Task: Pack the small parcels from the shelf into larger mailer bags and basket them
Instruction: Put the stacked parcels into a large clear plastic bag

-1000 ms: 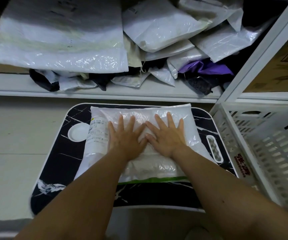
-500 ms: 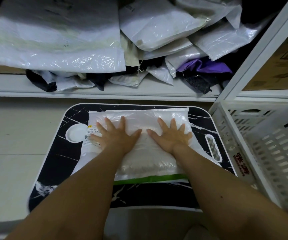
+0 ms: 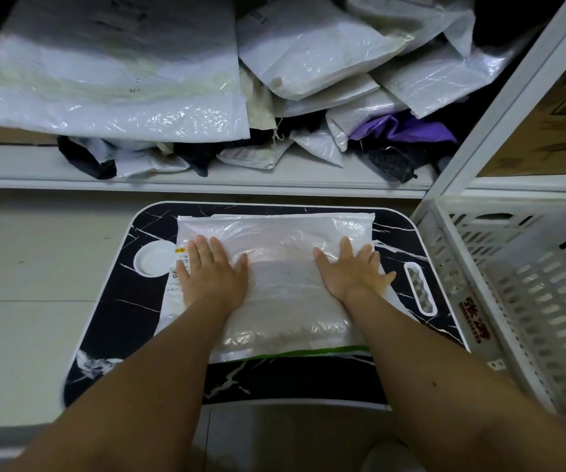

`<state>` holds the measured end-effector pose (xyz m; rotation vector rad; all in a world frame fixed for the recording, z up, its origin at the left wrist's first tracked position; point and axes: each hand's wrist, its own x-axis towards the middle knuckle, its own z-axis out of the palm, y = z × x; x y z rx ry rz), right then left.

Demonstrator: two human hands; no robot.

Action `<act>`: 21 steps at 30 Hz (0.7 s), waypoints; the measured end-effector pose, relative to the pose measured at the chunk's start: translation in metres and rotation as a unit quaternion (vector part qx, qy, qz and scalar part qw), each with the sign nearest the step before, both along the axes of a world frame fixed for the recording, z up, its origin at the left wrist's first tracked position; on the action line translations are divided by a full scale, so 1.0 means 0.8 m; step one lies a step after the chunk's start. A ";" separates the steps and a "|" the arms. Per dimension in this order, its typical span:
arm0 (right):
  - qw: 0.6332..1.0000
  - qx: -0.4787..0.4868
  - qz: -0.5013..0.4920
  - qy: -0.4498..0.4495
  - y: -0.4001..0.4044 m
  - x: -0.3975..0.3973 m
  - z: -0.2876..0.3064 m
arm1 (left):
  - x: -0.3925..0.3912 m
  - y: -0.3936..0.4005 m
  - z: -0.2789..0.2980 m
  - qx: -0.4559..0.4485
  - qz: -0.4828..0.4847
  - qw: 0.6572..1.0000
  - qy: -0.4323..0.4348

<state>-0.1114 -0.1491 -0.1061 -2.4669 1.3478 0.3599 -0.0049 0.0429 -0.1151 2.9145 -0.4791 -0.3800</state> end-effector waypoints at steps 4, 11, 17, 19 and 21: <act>0.996 -0.011 -0.078 -0.031 -0.001 -0.003 -0.007 | 0.005 0.015 -0.009 -0.021 -0.029 0.999 -0.022; 0.973 -0.153 0.004 -0.170 0.053 -0.009 0.019 | -0.030 -0.001 0.038 -0.002 -0.060 0.994 -0.095; 0.972 -0.105 0.183 -0.107 0.109 -0.039 0.001 | -0.092 -0.003 0.022 0.029 -0.164 0.984 -0.070; 0.968 -0.125 0.198 -0.087 0.101 -0.053 -0.008 | -0.092 0.014 0.009 0.035 -0.167 0.982 -0.076; 0.967 -0.127 0.208 -0.071 0.096 -0.061 -0.008 | -0.090 0.028 0.000 0.038 -0.166 0.983 -0.066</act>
